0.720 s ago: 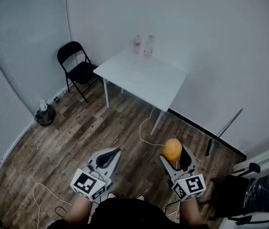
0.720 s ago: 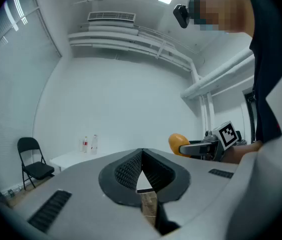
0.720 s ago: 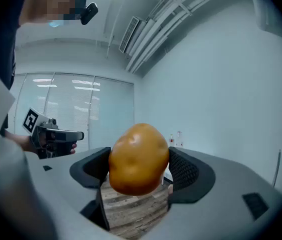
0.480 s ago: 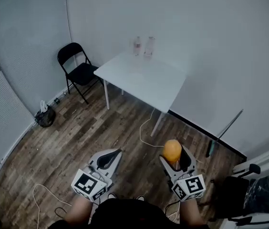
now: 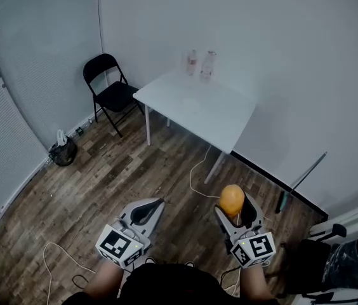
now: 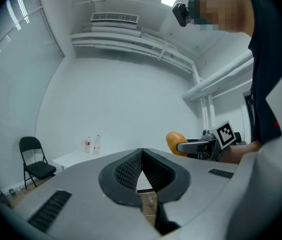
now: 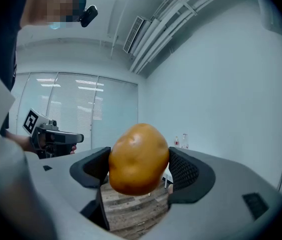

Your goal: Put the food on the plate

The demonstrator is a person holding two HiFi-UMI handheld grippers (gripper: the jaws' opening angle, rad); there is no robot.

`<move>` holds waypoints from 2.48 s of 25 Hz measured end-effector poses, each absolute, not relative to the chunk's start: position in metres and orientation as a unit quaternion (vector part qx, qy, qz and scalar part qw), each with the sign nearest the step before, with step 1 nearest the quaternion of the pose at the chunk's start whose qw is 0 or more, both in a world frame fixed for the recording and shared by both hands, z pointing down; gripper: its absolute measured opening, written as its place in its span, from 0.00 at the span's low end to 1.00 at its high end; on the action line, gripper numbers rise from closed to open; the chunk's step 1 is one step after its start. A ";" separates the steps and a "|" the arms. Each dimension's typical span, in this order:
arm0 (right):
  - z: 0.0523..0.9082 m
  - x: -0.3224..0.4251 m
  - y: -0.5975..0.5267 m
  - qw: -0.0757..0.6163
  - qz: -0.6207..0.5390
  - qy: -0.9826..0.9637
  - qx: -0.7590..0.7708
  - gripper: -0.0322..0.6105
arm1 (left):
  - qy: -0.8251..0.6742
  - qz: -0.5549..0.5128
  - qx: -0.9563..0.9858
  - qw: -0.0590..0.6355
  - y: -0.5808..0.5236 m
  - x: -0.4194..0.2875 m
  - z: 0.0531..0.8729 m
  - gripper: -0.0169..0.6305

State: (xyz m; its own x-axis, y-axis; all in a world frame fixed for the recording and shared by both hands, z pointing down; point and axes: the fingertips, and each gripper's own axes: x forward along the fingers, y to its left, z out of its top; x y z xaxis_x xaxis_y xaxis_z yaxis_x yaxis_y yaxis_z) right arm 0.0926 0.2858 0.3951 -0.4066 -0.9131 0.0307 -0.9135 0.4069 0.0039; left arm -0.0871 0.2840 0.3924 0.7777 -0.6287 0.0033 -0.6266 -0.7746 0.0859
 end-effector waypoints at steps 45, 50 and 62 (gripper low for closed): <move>0.422 0.262 0.031 -0.032 0.036 -0.844 0.534 0.64 | -0.376 0.024 0.925 0.039 0.044 0.051 0.397 0.06; 0.434 0.271 0.005 -0.021 0.040 -0.839 0.541 0.64 | -0.369 0.025 0.928 0.047 0.008 0.059 0.407 0.06; 0.435 0.260 -0.144 0.000 0.032 -0.815 0.578 0.64 | -0.336 0.016 0.941 0.049 -0.165 0.043 0.412 0.06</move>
State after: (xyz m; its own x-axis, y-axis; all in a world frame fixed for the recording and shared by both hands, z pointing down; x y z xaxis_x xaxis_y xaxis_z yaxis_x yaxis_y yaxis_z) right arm 0.2604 -0.1436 0.4346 -0.3320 -0.9425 0.0376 -0.9426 0.3300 -0.0515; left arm 0.0434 -0.1654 0.4122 0.7740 -0.6300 0.0633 -0.6332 -0.7698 0.0805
